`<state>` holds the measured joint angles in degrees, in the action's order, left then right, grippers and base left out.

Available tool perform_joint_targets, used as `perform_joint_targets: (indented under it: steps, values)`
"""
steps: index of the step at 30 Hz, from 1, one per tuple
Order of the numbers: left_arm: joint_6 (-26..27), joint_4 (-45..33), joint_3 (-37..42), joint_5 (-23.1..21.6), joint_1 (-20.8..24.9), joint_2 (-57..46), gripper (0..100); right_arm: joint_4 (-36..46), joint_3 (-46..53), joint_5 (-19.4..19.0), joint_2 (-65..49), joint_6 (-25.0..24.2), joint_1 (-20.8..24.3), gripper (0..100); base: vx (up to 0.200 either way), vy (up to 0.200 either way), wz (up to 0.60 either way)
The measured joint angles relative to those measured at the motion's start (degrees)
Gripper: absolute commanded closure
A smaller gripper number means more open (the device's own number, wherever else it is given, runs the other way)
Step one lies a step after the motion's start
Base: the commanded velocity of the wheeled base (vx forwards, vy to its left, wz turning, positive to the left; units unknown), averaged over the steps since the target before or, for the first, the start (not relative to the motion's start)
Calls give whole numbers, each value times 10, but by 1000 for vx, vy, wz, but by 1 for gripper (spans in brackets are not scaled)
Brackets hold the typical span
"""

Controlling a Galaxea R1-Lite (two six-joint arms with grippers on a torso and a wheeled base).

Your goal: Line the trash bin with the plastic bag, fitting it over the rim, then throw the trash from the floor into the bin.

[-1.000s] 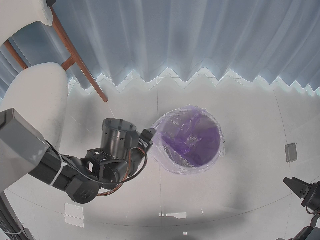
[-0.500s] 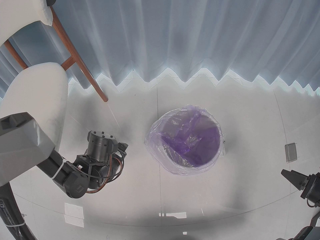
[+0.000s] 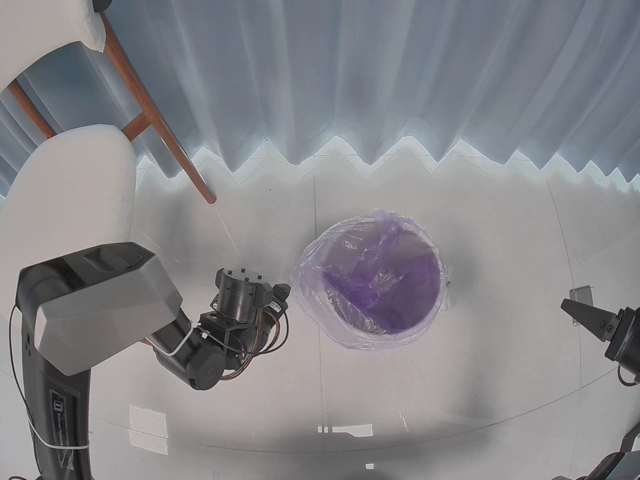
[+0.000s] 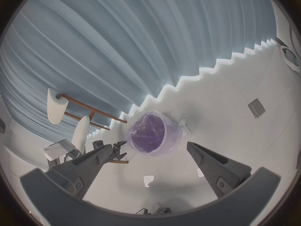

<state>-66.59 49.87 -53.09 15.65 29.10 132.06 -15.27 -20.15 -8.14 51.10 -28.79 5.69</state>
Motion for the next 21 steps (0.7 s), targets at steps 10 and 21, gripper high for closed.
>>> perform_joint_targets:
  steps: [10,21]
  values:
    - [51,-3,-112,-24,-16,90,0,0,-17,0,19,-1,-2,0,0,0,0]
    - [77,-99,-271,-54,-24,155,0,0,-23,1,24,-3,-10,0,0,0,0]
